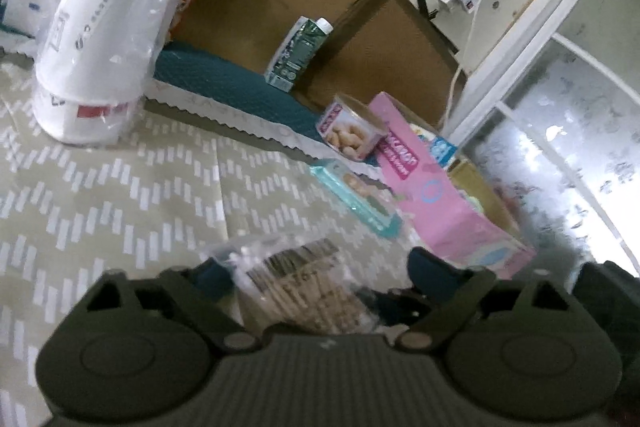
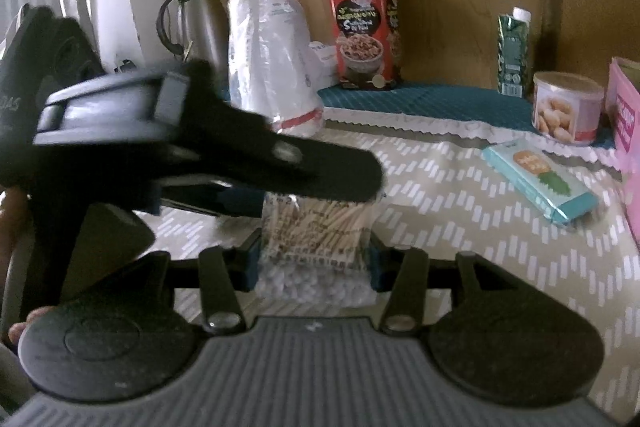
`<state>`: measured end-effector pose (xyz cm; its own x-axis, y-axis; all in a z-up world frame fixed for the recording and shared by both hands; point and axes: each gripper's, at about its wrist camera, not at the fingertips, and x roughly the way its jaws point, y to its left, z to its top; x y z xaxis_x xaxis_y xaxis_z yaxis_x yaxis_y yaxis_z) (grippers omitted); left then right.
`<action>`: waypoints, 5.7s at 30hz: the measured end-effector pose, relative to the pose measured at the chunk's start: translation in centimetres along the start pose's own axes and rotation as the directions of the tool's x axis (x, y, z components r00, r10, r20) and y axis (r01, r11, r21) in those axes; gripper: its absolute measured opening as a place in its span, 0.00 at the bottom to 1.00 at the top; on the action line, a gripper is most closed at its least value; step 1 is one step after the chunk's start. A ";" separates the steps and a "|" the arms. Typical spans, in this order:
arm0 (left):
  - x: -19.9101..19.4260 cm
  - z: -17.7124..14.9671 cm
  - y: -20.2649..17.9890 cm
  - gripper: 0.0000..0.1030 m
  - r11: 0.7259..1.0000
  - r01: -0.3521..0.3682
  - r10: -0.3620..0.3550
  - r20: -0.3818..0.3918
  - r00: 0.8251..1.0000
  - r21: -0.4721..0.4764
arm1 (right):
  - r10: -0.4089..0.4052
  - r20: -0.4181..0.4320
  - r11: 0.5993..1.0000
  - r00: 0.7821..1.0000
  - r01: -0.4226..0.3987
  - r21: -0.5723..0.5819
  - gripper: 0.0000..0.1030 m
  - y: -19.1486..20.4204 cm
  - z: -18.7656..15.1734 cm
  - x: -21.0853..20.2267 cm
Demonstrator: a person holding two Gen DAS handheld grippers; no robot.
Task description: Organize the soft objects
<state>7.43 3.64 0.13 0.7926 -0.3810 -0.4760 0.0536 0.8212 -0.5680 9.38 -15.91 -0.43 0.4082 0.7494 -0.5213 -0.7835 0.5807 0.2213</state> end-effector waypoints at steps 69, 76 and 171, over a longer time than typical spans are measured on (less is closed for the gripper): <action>6.7 3.1 -12.1 0.74 0.944 -0.095 0.099 0.004 0.995 0.316 | -0.558 0.391 0.828 0.731 0.459 0.324 0.60 -13.9 0.0 -15.2; 3.7 2.8 -4.2 0.74 0.925 -0.321 0.320 0.040 0.946 0.202 | -0.318 0.312 0.948 0.895 0.312 0.068 0.58 -8.8 1.3 -10.1; 14.6 1.8 -28.5 1.00 0.793 -0.249 0.223 0.115 0.968 0.555 | -0.643 0.351 0.711 0.680 0.361 0.603 0.61 -16.6 -6.5 -20.8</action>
<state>18.58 -24.62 10.57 0.8491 -0.1365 -0.5103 0.1824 0.9824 0.0408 10.80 -43.23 1.37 0.9462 0.2480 -0.2078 -0.1270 0.8754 0.4664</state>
